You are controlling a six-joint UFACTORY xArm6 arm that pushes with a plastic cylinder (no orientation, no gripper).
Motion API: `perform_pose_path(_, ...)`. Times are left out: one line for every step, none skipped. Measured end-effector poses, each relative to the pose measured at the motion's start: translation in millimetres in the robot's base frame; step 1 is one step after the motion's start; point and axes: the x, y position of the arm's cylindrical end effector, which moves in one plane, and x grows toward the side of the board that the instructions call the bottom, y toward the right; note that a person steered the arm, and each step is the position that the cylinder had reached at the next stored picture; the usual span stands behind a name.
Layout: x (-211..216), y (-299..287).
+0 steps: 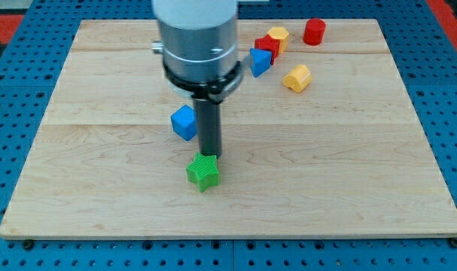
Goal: Place green star and blue cube in a diagonal line
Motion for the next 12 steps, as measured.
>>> perform_pose_path(34,4)
perform_pose_path(59,-34)
perform_pose_path(68,0)
perform_pose_path(87,-5)
perform_pose_path(96,-84)
perform_pose_path(91,-157)
perform_pose_path(78,-105)
perform_pose_path(79,-82)
perform_pose_path(70,-146)
perform_pose_path(47,-161)
perform_pose_path(48,-81)
perform_pose_path(12,7)
